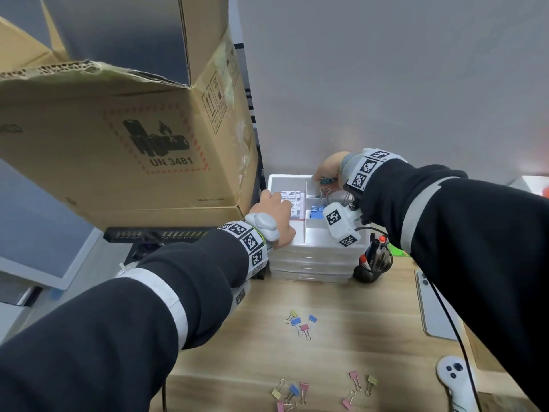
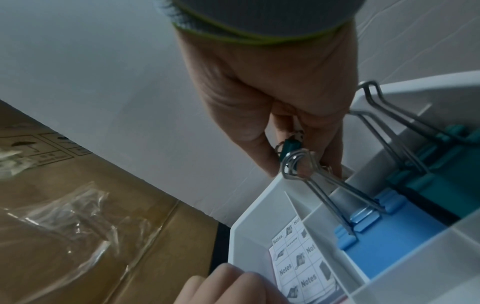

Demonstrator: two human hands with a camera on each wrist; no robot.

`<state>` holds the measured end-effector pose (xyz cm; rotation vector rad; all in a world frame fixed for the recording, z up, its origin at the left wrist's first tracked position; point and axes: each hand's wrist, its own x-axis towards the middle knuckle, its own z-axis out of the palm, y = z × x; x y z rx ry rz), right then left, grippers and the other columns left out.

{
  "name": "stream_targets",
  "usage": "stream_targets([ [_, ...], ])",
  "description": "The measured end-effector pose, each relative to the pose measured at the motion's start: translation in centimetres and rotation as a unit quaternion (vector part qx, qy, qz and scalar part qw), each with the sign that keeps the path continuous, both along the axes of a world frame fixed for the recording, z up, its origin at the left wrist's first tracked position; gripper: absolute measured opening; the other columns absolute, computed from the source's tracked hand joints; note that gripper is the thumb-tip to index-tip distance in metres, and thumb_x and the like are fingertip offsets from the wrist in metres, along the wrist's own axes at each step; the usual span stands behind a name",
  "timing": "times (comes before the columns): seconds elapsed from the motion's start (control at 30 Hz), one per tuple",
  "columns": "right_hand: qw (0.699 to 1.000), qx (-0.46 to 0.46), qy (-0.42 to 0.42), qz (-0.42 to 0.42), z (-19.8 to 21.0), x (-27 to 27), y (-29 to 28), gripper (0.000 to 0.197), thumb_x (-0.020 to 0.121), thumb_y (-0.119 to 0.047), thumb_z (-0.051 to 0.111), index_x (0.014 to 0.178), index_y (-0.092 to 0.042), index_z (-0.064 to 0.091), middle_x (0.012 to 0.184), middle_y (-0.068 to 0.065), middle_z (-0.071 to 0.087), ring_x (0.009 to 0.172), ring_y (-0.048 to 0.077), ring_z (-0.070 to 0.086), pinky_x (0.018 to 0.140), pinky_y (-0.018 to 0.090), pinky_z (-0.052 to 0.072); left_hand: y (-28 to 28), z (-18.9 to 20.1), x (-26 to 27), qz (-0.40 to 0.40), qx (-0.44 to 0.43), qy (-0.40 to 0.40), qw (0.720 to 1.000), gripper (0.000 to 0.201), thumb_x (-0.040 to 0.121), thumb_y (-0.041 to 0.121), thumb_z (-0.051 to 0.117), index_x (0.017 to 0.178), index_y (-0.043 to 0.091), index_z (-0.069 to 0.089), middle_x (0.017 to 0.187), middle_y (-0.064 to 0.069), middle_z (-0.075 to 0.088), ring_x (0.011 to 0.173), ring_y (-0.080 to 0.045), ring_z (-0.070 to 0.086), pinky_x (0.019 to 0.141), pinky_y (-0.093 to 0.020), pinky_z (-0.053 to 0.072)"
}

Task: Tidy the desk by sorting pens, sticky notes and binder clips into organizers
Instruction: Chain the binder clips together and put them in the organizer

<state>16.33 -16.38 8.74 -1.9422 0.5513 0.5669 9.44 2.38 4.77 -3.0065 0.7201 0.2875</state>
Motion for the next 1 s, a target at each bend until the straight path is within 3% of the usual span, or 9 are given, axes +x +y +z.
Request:
stream_targets([
  [0.07,0.999,-0.023,0.034,-0.008,0.2,0.0,1.0,0.01,0.089,-0.008,0.068,0.087,-0.003,0.059,0.095,0.014,0.062,0.096,0.032,0.061,0.104,0.048,0.05,0.1,0.1,0.0,0.0,-0.003,0.0,1.0,0.03,0.086,0.028,0.051,0.11,0.011,0.055,0.118,-0.01,0.049,0.115,-0.029,0.039,0.077,-0.034,0.042],
  [0.2,0.995,-0.094,0.01,0.021,0.2,-0.4,1.8,0.014,0.095,-0.013,0.061,0.087,-0.002,0.064,0.099,0.016,0.063,0.091,0.029,0.059,0.102,0.042,0.049,0.2,0.2,-0.1,0.0,-0.002,0.005,1.0,0.03,0.086,0.028,0.051,0.111,0.011,0.055,0.118,-0.01,0.049,0.114,-0.029,0.039,0.079,-0.036,0.044],
  [0.37,0.999,-0.014,-0.02,-0.03,0.5,-0.5,0.5,0.026,0.069,-0.009,0.077,0.086,-0.015,0.059,0.11,0.01,0.064,0.1,0.026,0.065,0.086,0.038,0.058,0.4,0.2,-0.7,-0.004,0.012,-0.019,1.0,0.027,0.086,0.03,0.051,0.107,0.014,0.057,0.115,-0.008,0.052,0.109,-0.028,0.044,0.076,-0.035,0.039],
  [0.43,0.996,-0.032,-0.06,-0.065,1.3,-1.1,0.8,0.015,0.079,-0.007,0.069,0.082,-0.013,0.056,0.097,0.008,0.063,0.086,0.023,0.064,0.081,0.032,0.058,0.5,0.4,-1.3,-0.012,0.023,-0.045,0.999,0.02,0.086,0.031,0.051,0.099,0.018,0.057,0.111,-0.007,0.054,0.103,-0.028,0.047,0.074,-0.035,0.035],
  [0.53,0.963,-0.106,-0.224,-0.11,2.2,-2.1,1.6,0.007,0.081,-0.006,0.059,0.083,-0.011,0.063,0.086,0.004,0.06,0.077,0.021,0.057,0.077,0.027,0.051,1.0,0.3,-2.1,-0.036,-0.002,-0.046,0.998,0.019,0.086,0.029,0.05,0.096,0.015,0.06,0.106,-0.007,0.056,0.099,-0.028,0.049,0.074,-0.034,0.038],
  [0.63,0.935,-0.088,-0.326,-0.112,3.1,-5.3,1.4,0.019,0.078,-0.009,0.057,0.087,-0.021,0.067,0.082,0.0,0.068,0.083,0.022,0.07,0.085,0.032,0.057,2.1,0.0,-3.6,-0.084,-0.076,-0.019,0.993,0.02,0.086,0.027,0.053,0.096,0.011,0.061,0.102,-0.008,0.057,0.099,-0.028,0.05,0.081,-0.039,0.047],
  [0.7,0.924,-0.054,-0.363,-0.109,3.2,-8.0,0.9,0.02,0.077,-0.008,0.052,0.082,-0.025,0.062,0.069,-0.005,0.064,0.073,0.026,0.075,0.075,0.038,0.062,3.0,-0.6,-4.8,-0.117,-0.099,0.023,0.988,0.018,0.087,0.025,0.054,0.096,0.01,0.061,0.098,-0.006,0.057,0.093,-0.026,0.052,0.081,-0.038,0.048],
  [0.87,0.917,-0.098,-0.378,-0.077,-0.3,-15.0,-0.7,0.014,0.073,-0.02,0.054,0.079,-0.029,0.062,0.065,0.001,0.065,0.066,0.031,0.068,0.067,0.047,0.061,6.0,-3.9,-9.0,-0.112,-0.042,0.104,0.987,0.01,0.083,0.028,0.055,0.087,0.018,0.056,0.087,0.002,0.064,0.078,-0.023,0.06,0.065,-0.034,0.05],
  [1.0,0.921,-0.151,-0.356,-0.044,-5.5,-20.2,-1.3,0.012,0.076,-0.017,0.059,0.082,-0.027,0.061,0.063,-0.005,0.061,0.063,0.022,0.059,0.069,0.035,0.055,7.8,-7.9,-12.2,-0.074,0.013,0.157,0.985,0.017,0.084,0.03,0.057,0.097,0.019,0.058,0.092,0.003,0.063,0.083,-0.022,0.058,0.067,-0.031,0.044],
])
